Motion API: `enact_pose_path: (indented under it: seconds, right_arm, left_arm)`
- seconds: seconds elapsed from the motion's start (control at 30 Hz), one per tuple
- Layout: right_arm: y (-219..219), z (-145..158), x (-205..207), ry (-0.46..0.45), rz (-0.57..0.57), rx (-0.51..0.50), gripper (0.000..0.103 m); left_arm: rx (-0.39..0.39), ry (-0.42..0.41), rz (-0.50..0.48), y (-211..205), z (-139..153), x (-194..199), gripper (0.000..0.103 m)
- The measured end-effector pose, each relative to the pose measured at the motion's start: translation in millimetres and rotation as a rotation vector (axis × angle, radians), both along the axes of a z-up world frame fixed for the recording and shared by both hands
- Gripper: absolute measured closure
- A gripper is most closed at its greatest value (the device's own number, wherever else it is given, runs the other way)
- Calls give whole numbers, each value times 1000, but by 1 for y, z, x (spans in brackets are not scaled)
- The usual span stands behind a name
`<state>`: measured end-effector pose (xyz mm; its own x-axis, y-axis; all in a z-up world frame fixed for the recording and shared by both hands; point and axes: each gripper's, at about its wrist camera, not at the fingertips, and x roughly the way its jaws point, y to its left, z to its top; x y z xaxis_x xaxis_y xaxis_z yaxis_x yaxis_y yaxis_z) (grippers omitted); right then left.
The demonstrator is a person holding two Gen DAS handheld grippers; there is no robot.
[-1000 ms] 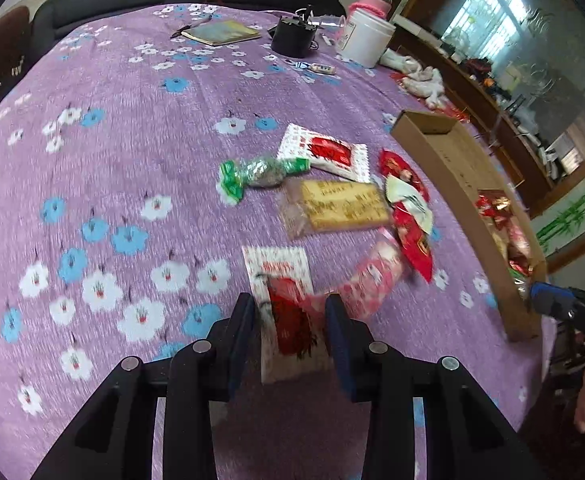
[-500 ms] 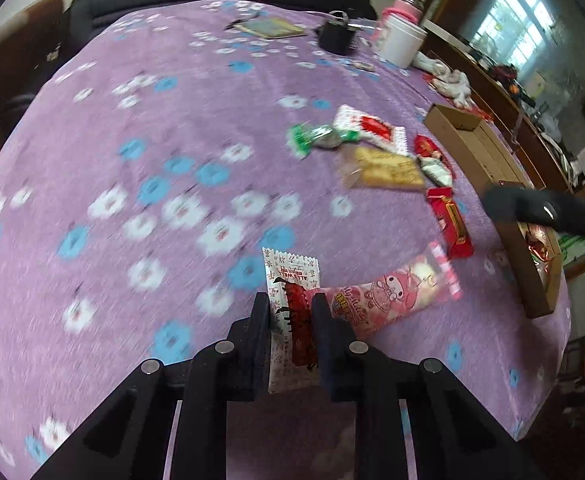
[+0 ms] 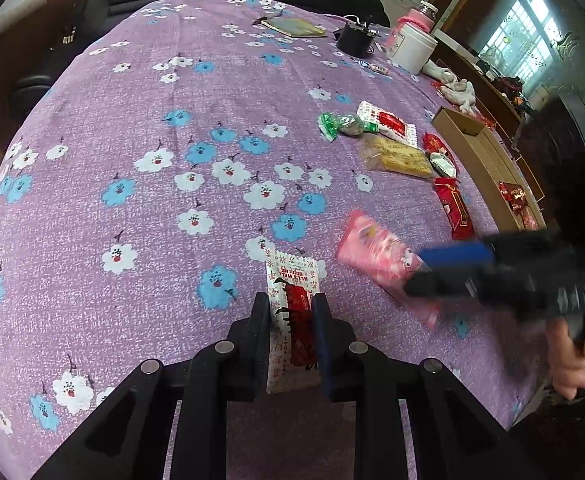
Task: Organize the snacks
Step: 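Grasp the white packet with red candy with the left tool while the right tool grasps another pink cartoon packet, then carry the white packet and pink cartoon packet over the cardboard tray with both tools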
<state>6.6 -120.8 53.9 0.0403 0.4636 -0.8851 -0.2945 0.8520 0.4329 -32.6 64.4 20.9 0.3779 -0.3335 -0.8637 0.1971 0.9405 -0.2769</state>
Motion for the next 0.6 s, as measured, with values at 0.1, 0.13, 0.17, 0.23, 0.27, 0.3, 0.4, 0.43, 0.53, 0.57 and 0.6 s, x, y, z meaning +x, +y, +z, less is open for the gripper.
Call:
enact_pose_path:
  seconds: [0.1, 0.13, 0.17, 0.23, 0.27, 0.3, 0.4, 0.43, 0.53, 0.57, 0.6]
  right_arm:
    - [-4, -1, -19, 28, 37, -1, 57]
    - [-5, 0, -23, 13, 42, -18, 57]
    - [-5, 2, -24, -5, 38, -36, 57]
    - [-4, 9, -22, -41, 27, -40, 54]
    - [-3, 10, -19, -51, 23, -44, 50]
    - [-1, 12, -17, -66, 18, -55, 50]
    - [9, 12, -9, -87, 18, -99, 50]
    - [13, 10, -7, -99, 17, -121, 50]
    - [22, 7, -4, -121, 20, -156, 50]
    - [26, 5, -3, -122, 23, -166, 50]
    - [28, 3, -5, -127, 26, -181, 50]
  left_arm:
    - [-2, 6, -3, 2, 1, -2, 74]
    - [-4, 6, -3, 1, 2, -3, 71]
    - [-9, 4, -3, 1, 3, -5, 62]
    - [-19, 1, -6, 2, 6, -9, 47]
    - [-16, -1, -2, 1, 7, -11, 39]
    - [-10, -6, 0, 0, 9, -13, 38]
    - [35, -33, -1, -6, 10, -17, 38]
    - [82, -36, 1, -10, 9, -17, 44]
    - [187, -47, 8, -17, 3, -19, 68]
    - [201, -61, 12, -17, 2, -21, 68]
    - [223, -75, 9, -20, 2, -23, 68]
